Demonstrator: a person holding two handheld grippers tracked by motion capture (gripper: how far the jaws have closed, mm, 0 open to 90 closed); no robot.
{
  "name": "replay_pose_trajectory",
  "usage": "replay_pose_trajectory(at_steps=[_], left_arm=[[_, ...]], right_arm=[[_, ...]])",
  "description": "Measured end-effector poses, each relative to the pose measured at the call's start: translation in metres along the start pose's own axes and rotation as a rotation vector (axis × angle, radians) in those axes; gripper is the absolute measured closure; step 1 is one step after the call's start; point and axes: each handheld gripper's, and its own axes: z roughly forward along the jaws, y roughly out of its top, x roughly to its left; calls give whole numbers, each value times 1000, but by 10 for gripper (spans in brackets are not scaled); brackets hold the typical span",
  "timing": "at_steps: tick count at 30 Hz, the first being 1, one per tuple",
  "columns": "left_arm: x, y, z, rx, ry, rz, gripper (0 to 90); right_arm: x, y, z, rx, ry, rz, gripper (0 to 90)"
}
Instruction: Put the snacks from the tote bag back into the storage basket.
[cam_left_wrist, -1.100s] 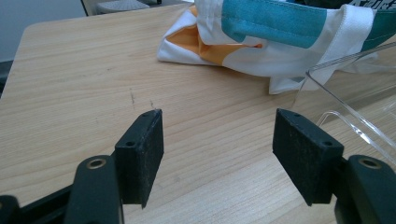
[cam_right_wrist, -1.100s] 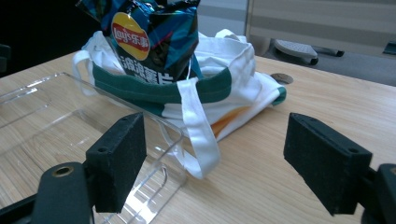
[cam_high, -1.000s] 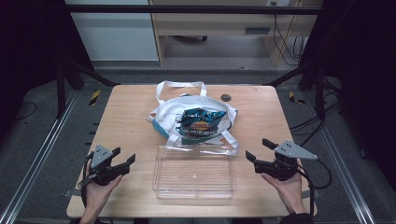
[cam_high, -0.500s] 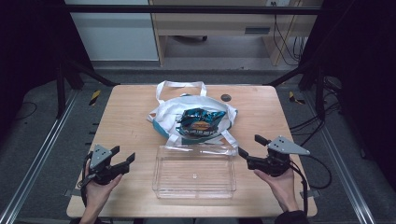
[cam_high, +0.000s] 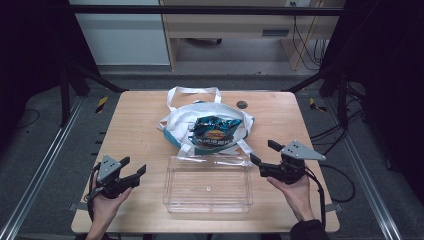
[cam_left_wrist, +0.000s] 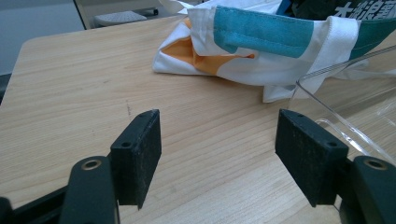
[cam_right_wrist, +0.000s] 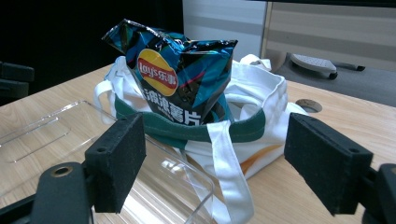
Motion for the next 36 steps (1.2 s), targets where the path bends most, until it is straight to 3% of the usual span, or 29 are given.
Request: replay_pose_trajectory(at_steps=[14, 36], left_arm=[[0, -1, 2, 18, -2, 1, 300], [0, -1, 3, 34, 1, 7, 302]], right_arm=[[6, 10, 21, 2, 8, 16, 198], [10, 34, 50, 2, -6, 0, 177]])
